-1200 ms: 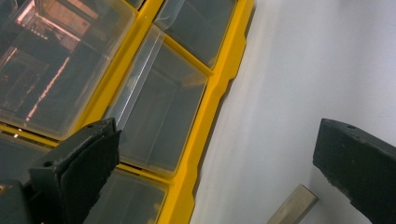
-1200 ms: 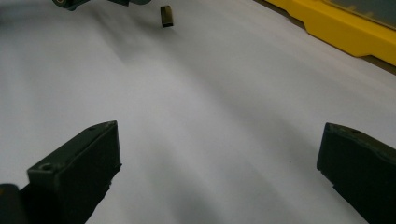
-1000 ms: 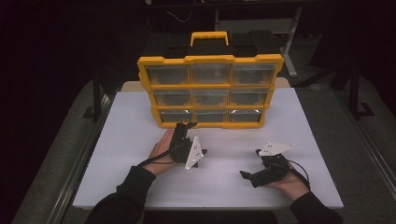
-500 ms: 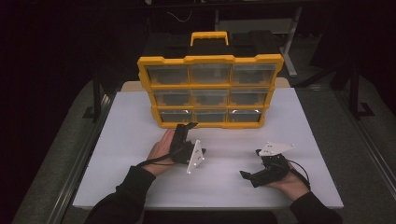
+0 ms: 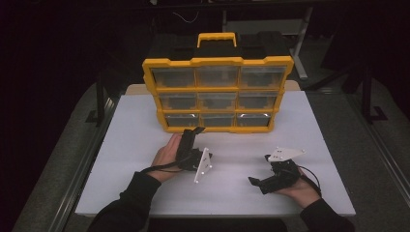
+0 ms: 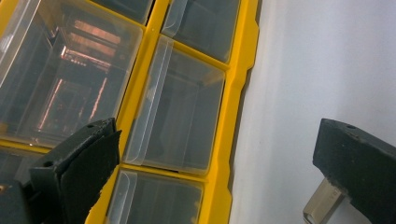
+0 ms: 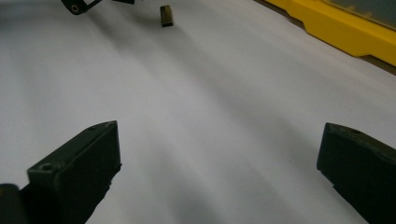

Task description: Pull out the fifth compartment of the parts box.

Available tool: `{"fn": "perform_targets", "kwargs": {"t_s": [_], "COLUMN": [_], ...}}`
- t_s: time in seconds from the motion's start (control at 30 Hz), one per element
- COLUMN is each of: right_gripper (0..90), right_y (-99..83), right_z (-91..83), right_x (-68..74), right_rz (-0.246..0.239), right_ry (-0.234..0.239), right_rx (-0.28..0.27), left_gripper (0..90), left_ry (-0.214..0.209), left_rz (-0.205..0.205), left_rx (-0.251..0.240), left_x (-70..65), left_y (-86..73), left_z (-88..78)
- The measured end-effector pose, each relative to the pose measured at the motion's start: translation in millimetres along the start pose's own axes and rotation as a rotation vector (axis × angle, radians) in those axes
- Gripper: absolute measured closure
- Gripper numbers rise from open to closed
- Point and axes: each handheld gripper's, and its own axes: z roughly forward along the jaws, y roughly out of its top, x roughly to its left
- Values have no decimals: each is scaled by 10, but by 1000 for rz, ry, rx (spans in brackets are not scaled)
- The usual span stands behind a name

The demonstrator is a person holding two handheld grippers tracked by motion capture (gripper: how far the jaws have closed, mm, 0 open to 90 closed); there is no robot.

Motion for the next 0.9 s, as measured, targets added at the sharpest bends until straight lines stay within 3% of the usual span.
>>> {"fn": "perform_targets", "kwargs": {"t_s": [0.53, 0.9], "right_gripper": [0, 0], "right_y": [0, 0], "right_z": [0, 2], "right_x": [1, 1], "right_rz": [-1, 1], "right_ry": [0, 0], "right_rx": [1, 0], "left_gripper": [2, 2], "left_ry": [50, 75], "left_rz": [93, 188], "left_rx": [25, 36], "left_x": [-35, -84], "left_y": [-2, 17], "left_z": [-1, 0]}}
